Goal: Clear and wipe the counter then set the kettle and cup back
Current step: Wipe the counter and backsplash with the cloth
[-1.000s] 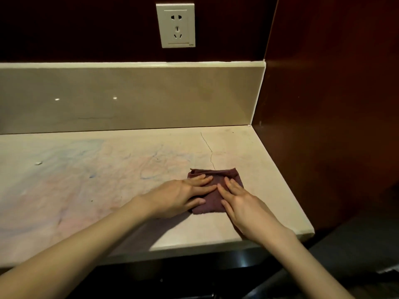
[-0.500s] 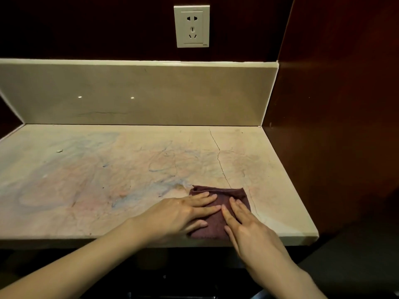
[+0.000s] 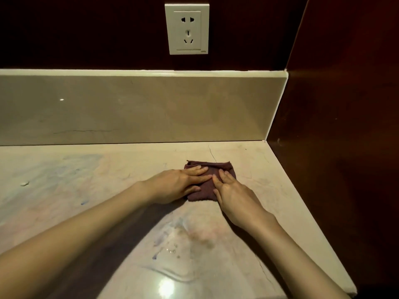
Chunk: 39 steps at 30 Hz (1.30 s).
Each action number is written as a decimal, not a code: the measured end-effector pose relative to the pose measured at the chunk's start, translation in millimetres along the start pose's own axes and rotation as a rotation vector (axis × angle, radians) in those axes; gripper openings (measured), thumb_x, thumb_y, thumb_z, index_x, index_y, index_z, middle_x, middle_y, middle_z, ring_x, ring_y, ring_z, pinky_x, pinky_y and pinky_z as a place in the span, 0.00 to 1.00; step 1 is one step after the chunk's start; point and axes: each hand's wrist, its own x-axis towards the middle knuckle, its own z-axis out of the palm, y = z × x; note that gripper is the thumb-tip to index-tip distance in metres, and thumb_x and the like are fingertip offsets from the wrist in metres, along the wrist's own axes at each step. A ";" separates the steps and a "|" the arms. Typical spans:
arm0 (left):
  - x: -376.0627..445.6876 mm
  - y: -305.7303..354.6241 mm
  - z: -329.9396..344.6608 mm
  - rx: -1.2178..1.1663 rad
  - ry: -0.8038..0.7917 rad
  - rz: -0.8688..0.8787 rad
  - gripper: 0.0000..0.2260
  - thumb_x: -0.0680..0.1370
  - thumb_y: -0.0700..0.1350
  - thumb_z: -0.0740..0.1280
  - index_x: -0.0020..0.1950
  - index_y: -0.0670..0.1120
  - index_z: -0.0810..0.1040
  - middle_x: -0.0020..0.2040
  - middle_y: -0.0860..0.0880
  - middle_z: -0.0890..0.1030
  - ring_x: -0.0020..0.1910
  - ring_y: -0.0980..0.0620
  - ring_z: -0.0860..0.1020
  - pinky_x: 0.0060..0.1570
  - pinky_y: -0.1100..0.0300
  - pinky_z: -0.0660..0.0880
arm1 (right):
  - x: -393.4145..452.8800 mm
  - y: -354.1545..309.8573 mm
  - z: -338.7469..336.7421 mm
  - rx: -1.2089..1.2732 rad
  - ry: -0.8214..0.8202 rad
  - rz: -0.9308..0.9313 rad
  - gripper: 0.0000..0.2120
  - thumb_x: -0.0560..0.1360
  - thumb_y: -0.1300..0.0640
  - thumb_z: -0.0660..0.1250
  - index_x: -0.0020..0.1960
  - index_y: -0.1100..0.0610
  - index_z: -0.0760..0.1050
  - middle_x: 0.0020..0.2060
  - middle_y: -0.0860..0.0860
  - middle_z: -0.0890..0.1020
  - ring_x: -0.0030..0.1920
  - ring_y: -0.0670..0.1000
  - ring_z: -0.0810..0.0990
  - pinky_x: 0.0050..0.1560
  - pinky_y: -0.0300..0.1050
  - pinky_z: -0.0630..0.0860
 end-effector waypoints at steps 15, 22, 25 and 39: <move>70.4 -89.9 -20.6 -0.011 -0.040 0.012 0.21 0.83 0.47 0.55 0.77 0.48 0.58 0.78 0.48 0.55 0.77 0.53 0.54 0.71 0.66 0.50 | 117.3 16.9 -13.9 0.001 -0.034 0.074 0.22 0.84 0.54 0.48 0.77 0.57 0.55 0.77 0.56 0.55 0.77 0.53 0.53 0.72 0.45 0.55; 60.5 -82.1 -17.3 -0.020 -0.043 0.011 0.22 0.83 0.47 0.54 0.77 0.49 0.56 0.78 0.46 0.52 0.77 0.51 0.52 0.71 0.64 0.49 | 97.5 5.7 -10.8 -0.002 -0.013 0.095 0.23 0.84 0.54 0.48 0.77 0.57 0.54 0.77 0.56 0.54 0.77 0.53 0.53 0.72 0.43 0.55; 35.3 -68.9 -13.9 -0.030 -0.035 0.023 0.22 0.83 0.47 0.56 0.77 0.51 0.58 0.78 0.49 0.52 0.77 0.53 0.52 0.72 0.62 0.52 | 69.0 -5.1 -9.4 0.017 -0.006 0.061 0.23 0.83 0.53 0.49 0.77 0.56 0.55 0.77 0.55 0.54 0.77 0.52 0.53 0.72 0.44 0.56; -118.1 57.2 12.8 -0.110 -0.056 -0.021 0.23 0.82 0.49 0.57 0.76 0.56 0.56 0.76 0.58 0.48 0.75 0.61 0.48 0.70 0.70 0.48 | -103.5 -62.9 17.5 0.003 0.079 -0.115 0.26 0.81 0.47 0.43 0.76 0.55 0.59 0.76 0.54 0.58 0.76 0.50 0.58 0.71 0.42 0.64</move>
